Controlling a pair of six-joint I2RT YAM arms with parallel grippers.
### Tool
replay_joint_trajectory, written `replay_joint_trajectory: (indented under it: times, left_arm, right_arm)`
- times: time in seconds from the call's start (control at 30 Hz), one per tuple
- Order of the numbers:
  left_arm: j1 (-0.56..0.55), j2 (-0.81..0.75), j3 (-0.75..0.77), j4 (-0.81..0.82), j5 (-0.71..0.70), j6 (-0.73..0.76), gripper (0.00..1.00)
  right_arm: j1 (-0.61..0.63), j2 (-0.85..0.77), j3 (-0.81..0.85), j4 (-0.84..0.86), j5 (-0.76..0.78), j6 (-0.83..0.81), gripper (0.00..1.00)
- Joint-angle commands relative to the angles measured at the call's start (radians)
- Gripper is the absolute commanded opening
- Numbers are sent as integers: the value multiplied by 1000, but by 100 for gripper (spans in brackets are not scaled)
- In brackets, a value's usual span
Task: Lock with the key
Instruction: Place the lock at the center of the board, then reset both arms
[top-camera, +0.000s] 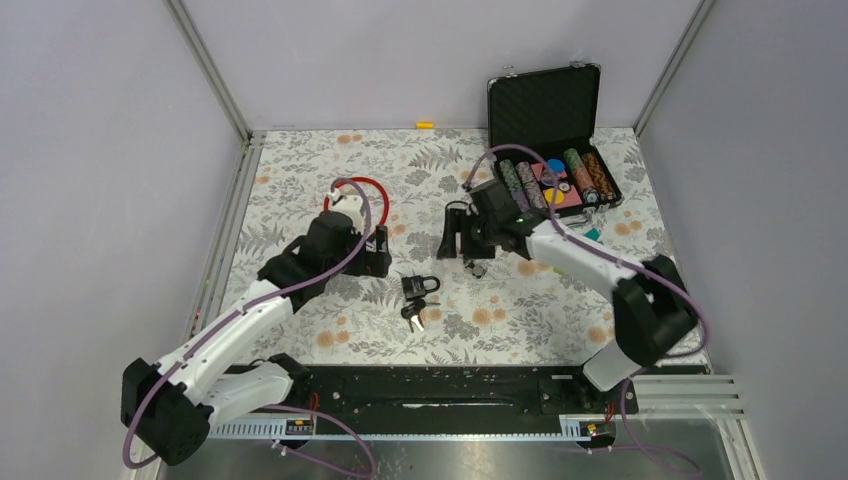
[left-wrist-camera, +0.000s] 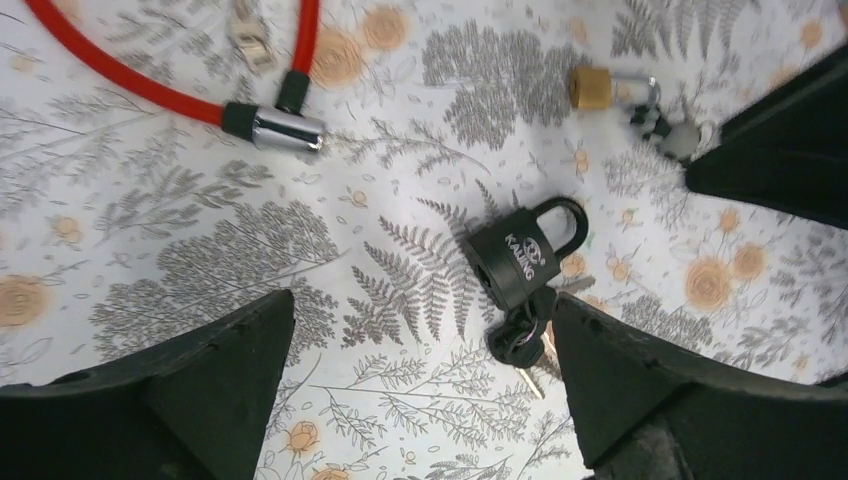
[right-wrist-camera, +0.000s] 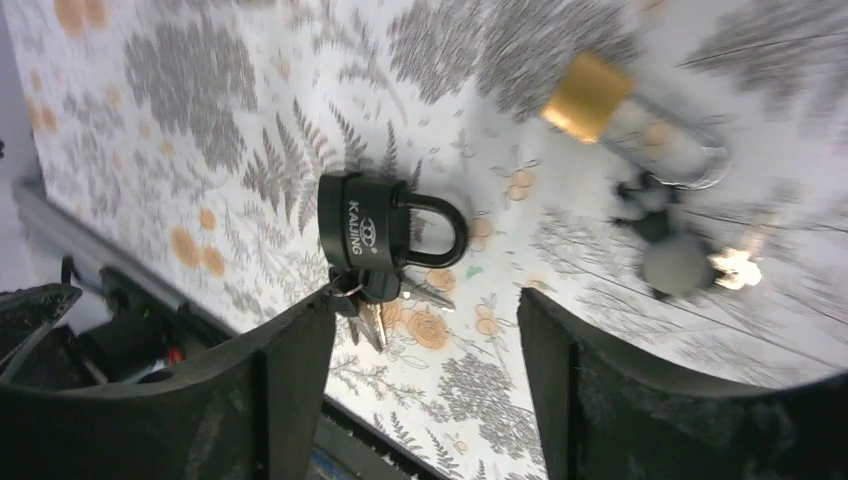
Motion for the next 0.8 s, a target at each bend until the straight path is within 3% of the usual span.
replay_joint_trajectory:
  times: [0.0, 0.13, 0.3, 0.43, 0.57, 0.77]
  left_arm:
    - [2, -59, 119, -95, -147, -83, 99]
    - [2, -88, 193, -178, -153, -110, 99]
    - [2, -185, 203, -204, -231, -91, 99]
    - [2, -303, 207, -238, -297, -95, 99]
    - [2, -438, 230, -287, -335, -93, 99]
    - [2, -626, 243, -328, -356, -69, 99]
  right_arm:
    - [-20, -240, -9, -140, 399, -36, 77]
    - [-96, -479, -91, -213, 684, -6, 83]
    - [-154, -770, -133, -300, 976, 12, 99]
    - [-155, -928, -107, -361, 1182, 3, 100]
    - [-156, -1072, -104, -339, 1303, -34, 100]
    - [-155, -1194, -96, -281, 1340, -152, 100]
